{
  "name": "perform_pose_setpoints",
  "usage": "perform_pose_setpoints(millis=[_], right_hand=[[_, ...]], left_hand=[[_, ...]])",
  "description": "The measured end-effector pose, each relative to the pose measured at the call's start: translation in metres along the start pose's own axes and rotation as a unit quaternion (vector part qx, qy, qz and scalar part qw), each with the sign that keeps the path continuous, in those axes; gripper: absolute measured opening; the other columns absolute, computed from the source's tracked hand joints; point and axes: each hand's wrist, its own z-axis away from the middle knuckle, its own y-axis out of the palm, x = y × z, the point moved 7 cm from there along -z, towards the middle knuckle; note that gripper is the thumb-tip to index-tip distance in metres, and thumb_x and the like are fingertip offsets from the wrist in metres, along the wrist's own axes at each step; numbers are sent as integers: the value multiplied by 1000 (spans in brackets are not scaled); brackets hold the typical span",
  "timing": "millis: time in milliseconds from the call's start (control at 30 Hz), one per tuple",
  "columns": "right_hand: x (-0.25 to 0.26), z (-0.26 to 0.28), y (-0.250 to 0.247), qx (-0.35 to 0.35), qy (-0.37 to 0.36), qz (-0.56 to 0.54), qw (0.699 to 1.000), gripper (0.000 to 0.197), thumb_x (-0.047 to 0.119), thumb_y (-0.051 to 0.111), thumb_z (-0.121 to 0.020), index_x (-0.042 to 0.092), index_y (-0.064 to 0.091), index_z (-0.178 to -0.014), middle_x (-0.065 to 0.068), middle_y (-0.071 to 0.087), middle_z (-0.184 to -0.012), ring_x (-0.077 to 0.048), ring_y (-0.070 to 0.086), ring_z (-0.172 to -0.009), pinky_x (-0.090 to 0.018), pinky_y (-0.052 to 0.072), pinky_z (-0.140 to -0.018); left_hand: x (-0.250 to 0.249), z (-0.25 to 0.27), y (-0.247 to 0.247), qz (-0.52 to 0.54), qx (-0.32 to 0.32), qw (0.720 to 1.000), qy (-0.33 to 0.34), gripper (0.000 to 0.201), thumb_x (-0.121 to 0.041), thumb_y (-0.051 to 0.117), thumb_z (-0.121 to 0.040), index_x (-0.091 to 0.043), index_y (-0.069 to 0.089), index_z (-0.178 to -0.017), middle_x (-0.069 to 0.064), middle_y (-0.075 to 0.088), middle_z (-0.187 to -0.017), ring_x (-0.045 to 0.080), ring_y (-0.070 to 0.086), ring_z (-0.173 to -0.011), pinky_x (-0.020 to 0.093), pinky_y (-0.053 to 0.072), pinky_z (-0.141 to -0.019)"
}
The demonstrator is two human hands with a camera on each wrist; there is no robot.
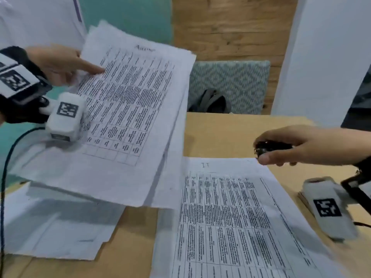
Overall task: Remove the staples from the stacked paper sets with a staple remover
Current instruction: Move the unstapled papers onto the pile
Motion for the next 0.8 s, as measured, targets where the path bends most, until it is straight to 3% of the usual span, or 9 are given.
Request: perform_pose_setpoints(millis=[100,200,233,333,433,533,600,633,800], right_hand=[[-1,2,8,51,7,40,998,69,95,43,-42,50,57,-93,11,66,-80,-6,61,-70,-21,51,-62],[-4,2,5,52,1,52,997,73,97,41,-37,52,55,-93,14,67,-79,-5,61,-68,-20,50,-61],[-5,2,4,54,0,53,997,73,97,41,-37,52,55,-93,15,67,-79,-4,61,-68,-20,50,-61],[-9,1,4,60,8,62,996,74,97,41,-38,52,55,-95,12,68,-80,-7,62,-69,-22,51,-63],[-13,0,6,68,16,64,996,75,97,42,-37,52,56,-95,11,68,-81,-9,63,-71,-26,53,-65],[-15,-2,6,73,23,63,995,73,98,42,-35,52,56,-92,10,68,-80,-9,62,-69,-25,52,-64],[-17,-3,6,73,27,63,995,73,98,43,-34,53,56,-90,10,67,-78,-8,61,-66,-23,51,-62],[-17,-3,6,74,29,64,995,74,98,43,-33,53,56,-90,9,67,-78,-8,60,-65,-22,50,-62],[-20,-3,6,77,40,76,993,76,98,42,-32,52,56,-91,9,67,-79,-12,63,-71,-25,51,-64]], left_hand=[[66,-8,8,-88,86,987,-101,19,-20,61,-74,-5,51,-80,7,55,-55,18,49,-43,24,43,-41],[129,-21,14,-175,117,967,-147,38,-26,73,-76,3,57,-95,18,64,-73,26,57,-59,30,46,-59],[145,-22,19,-193,119,962,-154,34,-22,71,-79,4,58,-96,17,66,-71,26,59,-58,29,45,-59],[179,-18,32,-250,117,944,-183,11,-6,62,-85,5,58,-87,7,63,-55,18,54,-41,19,39,-40],[203,-21,35,-357,110,902,-216,52,-14,79,-71,8,55,-112,11,55,-69,19,44,-54,21,32,-46],[175,-16,40,-423,74,878,-212,56,-5,66,-84,8,39,-131,19,59,-89,23,48,-63,21,38,-43],[137,-13,48,-489,64,858,-142,55,-10,61,-88,2,36,-136,23,55,-123,29,56,-90,26,43,-56],[119,-13,56,-501,82,855,-108,53,-14,60,-89,-2,39,-136,21,52,-129,29,55,-100,26,43,-57],[41,0,144,-403,218,889,-13,37,-24,59,-90,-19,49,-125,8,61,-118,16,54,-98,22,42,-68]])
